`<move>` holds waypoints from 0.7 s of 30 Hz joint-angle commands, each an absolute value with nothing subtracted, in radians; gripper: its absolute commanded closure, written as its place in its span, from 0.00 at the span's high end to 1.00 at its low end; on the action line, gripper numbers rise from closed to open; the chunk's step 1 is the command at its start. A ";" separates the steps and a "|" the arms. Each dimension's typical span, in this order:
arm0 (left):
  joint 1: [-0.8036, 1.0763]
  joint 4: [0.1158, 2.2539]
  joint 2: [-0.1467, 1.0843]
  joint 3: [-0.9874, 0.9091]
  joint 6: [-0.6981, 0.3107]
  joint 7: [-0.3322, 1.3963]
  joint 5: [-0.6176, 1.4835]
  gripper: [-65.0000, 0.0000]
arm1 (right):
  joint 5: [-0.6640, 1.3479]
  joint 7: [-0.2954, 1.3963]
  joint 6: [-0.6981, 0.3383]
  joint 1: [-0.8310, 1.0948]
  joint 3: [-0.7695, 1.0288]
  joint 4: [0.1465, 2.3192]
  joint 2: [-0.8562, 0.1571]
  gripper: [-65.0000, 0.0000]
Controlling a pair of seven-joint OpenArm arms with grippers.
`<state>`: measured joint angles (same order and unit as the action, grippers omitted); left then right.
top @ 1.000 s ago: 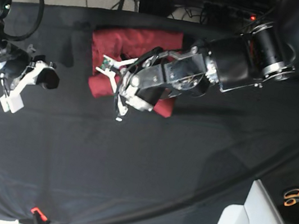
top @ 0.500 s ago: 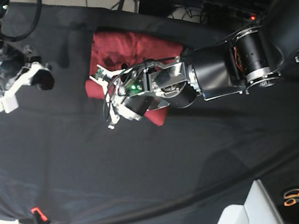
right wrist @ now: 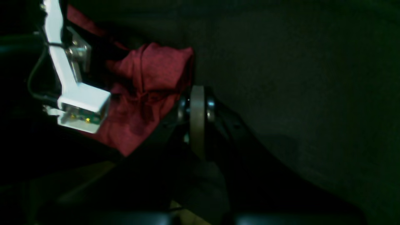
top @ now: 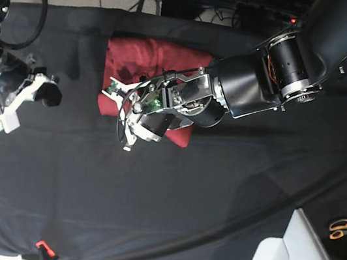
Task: Fold the T-shirt properly
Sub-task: 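Drag the grasped fabric with the left gripper toward the shirt's hem end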
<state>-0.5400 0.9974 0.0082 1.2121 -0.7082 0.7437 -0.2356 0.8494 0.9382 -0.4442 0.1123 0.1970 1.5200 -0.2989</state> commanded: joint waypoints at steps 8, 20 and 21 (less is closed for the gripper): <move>-0.567 0.997 0.008 1.204 -0.698 0.719 -0.231 0.29 | 0.863 0.923 -0.450 0.102 0.203 1.469 -0.314 0.00; -0.630 0.997 0.008 1.202 -0.698 0.723 -0.228 0.88 | 0.863 0.923 -0.450 0.104 0.202 1.474 -0.314 0.00; -0.631 0.997 0.008 1.202 -0.698 0.725 -0.228 0.91 | 0.863 0.923 -0.450 0.104 0.202 1.474 -0.314 0.00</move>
